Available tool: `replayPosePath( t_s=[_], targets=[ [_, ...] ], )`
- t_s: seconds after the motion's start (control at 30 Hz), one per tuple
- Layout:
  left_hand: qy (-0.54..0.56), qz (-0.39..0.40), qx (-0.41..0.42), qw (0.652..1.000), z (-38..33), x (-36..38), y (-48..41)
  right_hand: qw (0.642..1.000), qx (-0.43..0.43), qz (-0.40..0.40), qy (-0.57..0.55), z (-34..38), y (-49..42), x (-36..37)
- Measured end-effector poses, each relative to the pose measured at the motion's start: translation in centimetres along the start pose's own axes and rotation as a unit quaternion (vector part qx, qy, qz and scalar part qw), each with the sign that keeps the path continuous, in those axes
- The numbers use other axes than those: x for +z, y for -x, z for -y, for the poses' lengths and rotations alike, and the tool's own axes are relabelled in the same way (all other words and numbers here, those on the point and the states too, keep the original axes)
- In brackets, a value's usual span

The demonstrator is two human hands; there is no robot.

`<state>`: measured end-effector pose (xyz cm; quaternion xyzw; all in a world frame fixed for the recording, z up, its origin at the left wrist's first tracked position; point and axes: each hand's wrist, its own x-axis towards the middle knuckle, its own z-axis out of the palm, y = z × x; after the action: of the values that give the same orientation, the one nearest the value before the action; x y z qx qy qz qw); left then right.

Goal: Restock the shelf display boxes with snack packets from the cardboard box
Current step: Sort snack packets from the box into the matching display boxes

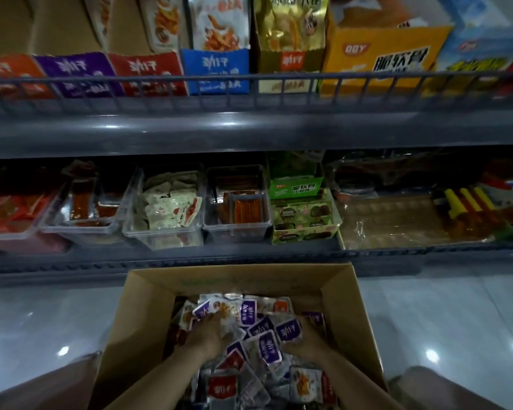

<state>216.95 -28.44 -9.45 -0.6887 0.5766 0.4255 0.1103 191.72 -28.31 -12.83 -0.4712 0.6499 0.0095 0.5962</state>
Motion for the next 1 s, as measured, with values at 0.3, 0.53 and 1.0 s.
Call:
replayPosePath(
  t_s=[0.3, 0.53, 1.0],
  targets=[
    [0.110, 0.098, 0.022, 0.989, -1.8, 4.9, -3.6, 0.992, 0.049, -0.032, -0.110, -0.1, -1.5, 1.8],
    [0.140, 0.058, 0.066, 0.986, -3.0, 7.1, -5.1, 0.982, 0.039, -0.038, -0.182, -1.5, -1.8, 1.3],
    [0.156, 0.083, 0.091, 0.980, -4.6, 0.6, -1.6, 0.966, 0.048, -0.003, -0.252, 2.4, 1.5, 0.2]
  ],
)
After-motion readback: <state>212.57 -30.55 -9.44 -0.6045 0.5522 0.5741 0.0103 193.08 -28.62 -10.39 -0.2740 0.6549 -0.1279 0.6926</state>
